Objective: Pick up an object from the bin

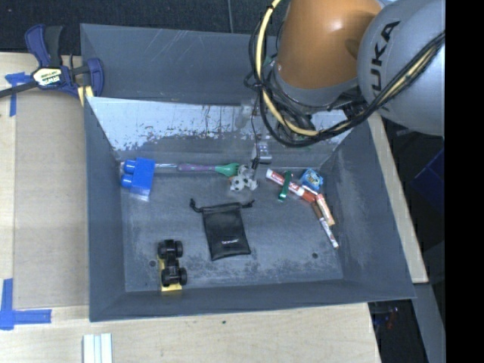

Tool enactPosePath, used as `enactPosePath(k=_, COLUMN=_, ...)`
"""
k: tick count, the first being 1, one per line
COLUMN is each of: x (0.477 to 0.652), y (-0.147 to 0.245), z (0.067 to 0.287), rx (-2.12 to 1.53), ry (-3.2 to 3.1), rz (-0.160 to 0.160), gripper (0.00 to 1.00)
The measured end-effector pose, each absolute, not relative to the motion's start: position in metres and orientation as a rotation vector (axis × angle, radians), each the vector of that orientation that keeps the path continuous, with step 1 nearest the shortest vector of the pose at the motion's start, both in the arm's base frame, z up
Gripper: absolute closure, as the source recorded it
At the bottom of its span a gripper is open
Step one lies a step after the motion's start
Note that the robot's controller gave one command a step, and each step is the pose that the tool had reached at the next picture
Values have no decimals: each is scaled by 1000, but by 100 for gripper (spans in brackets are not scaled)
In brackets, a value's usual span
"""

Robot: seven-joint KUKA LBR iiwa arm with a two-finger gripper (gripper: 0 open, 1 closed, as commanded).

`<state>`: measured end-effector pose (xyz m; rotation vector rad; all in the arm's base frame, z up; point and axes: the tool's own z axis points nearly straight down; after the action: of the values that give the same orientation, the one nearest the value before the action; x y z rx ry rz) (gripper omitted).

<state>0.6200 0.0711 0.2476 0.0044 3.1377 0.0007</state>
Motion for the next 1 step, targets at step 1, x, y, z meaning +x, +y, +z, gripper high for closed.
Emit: enactPosePath(k=1, x=620, y=71, z=248, rx=5, ry=3138, rz=1, gripper=0)
